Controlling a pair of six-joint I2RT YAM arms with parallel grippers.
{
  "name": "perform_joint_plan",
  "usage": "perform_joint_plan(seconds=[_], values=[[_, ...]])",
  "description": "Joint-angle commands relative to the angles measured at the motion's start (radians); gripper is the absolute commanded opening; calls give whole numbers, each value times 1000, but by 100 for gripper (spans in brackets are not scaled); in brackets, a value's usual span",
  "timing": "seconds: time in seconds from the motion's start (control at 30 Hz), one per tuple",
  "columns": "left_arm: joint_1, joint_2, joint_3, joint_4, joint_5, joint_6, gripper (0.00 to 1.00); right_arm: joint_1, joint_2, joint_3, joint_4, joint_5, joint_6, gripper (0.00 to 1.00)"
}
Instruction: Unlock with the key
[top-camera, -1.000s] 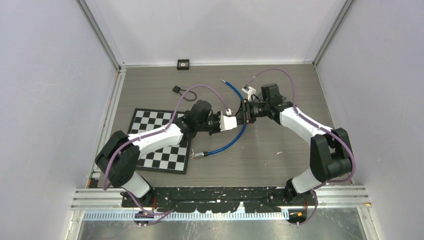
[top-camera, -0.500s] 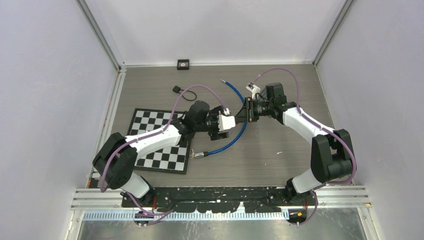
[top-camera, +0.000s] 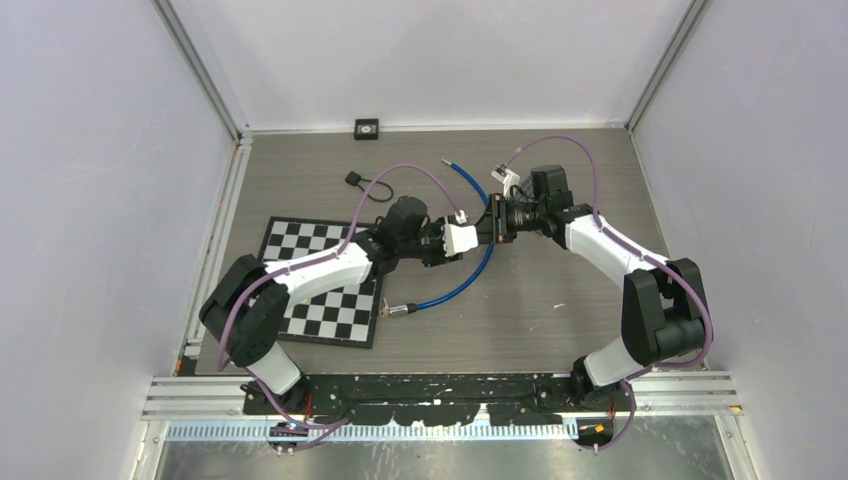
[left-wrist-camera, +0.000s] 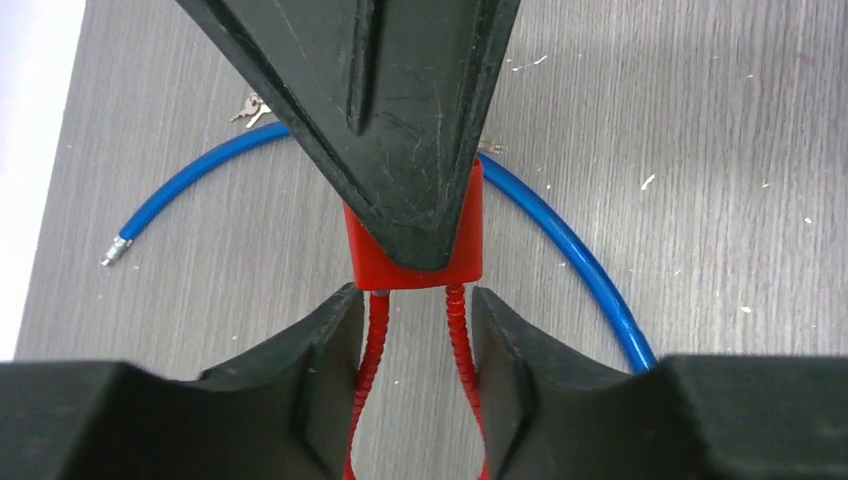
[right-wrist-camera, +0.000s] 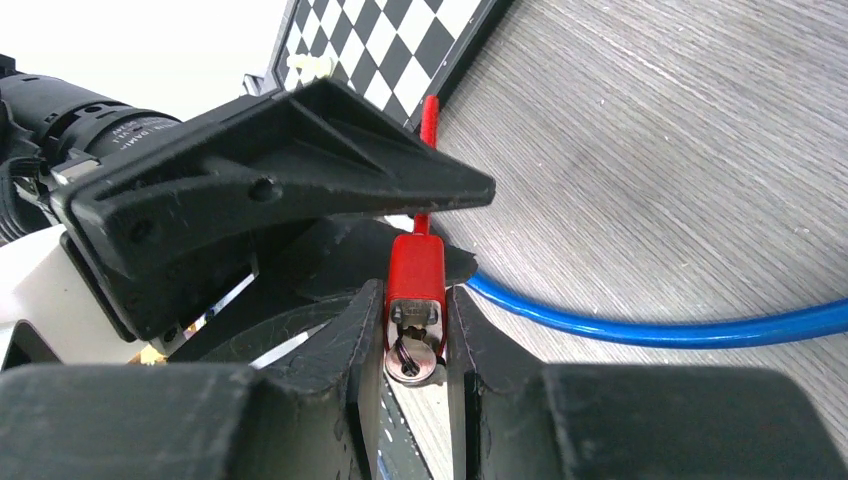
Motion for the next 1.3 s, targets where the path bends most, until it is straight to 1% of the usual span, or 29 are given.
perform_joint_plan(seconds=[0.0, 0.07, 0.1, 0.13, 0.27, 0.47, 0.5, 0.53, 0.57, 0.67, 0.87, 1.03, 1.27], values=[[-2, 1, 33, 20, 19, 1, 31, -5, -31, -1, 60, -26, 18, 0], [-2, -6, 24, 14, 37, 10, 10, -15, -32, -7, 75, -10, 33, 0], [-2, -14, 15, 13, 56, 18, 3, -22, -33, -12, 88, 1, 46, 1], [-3, -20, 2, 15, 77, 24, 0, -30, -34, -19, 102, 11, 62, 0], [-7, -31, -37, 51, 95, 3, 0, -53, -40, -41, 128, 49, 84, 1], [-7, -29, -36, 65, -4, -71, 0, -73, -73, -60, 141, 75, 84, 1], [-7, -31, -40, 75, -21, -80, 9, -77, -74, -60, 140, 75, 82, 1], [-7, -35, -46, 84, -31, -85, 13, -80, -73, -60, 138, 74, 82, 0], [-7, -37, -51, 91, -35, -86, 20, -81, -74, -60, 137, 73, 80, 0], [-7, -47, -62, 94, -46, -85, 35, -85, -68, -60, 138, 69, 78, 0], [-7, -79, -99, 116, -57, -61, 56, -94, -64, -59, 134, 61, 76, 0], [-7, -79, -93, 127, -56, -51, 69, -96, -58, -54, 133, 51, 79, 1], [-7, -73, -87, 138, -12, -10, 76, -95, -52, -54, 140, 19, 86, 1]])
